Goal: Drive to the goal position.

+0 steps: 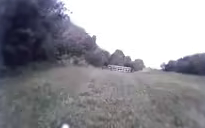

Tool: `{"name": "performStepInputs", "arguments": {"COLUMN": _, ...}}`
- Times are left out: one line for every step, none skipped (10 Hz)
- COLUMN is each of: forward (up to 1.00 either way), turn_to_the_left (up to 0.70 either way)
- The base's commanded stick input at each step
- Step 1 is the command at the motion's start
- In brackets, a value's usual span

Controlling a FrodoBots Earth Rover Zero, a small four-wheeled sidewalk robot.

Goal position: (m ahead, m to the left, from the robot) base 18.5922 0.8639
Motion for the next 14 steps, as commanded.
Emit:
{"name": "performStepInputs", "arguments": {"forward": 0.70, "turn_to_the_left": -0.15}}
{"name": "performStepInputs", "arguments": {"forward": 0.70, "turn_to_the_left": -0.15}}
{"name": "performStepInputs", "arguments": {"forward": 0.70, "turn_to_the_left": -0.15}}
{"name": "performStepInputs", "arguments": {"forward": 0.70, "turn_to_the_left": -0.15}}
{"name": "performStepInputs", "arguments": {"forward": 0.70, "turn_to_the_left": -0.15}}
{"name": "performStepInputs", "arguments": {"forward": 0.70, "turn_to_the_left": -0.15}}
{"name": "performStepInputs", "arguments": {"forward": 0.70, "turn_to_the_left": -0.15}}
{"name": "performStepInputs", "arguments": {"forward": 0.70, "turn_to_the_left": -0.15}}
{"name": "performStepInputs", "arguments": {"forward": 0.70, "turn_to_the_left": -0.15}}
{"name": "performStepInputs", "arguments": {"forward": 0.70, "turn_to_the_left": -0.14}}
{"name": "performStepInputs", "arguments": {"forward": 0.70, "turn_to_the_left": -0.09}}
{"name": "performStepInputs", "arguments": {"forward": 0.70, "turn_to_the_left": -0.04}}
{"name": "performStepInputs", "arguments": {"forward": 0.70, "turn_to_the_left": 0.00}}
{"name": "performStepInputs", "arguments": {"forward": 0.70, "turn_to_the_left": 0.00}}
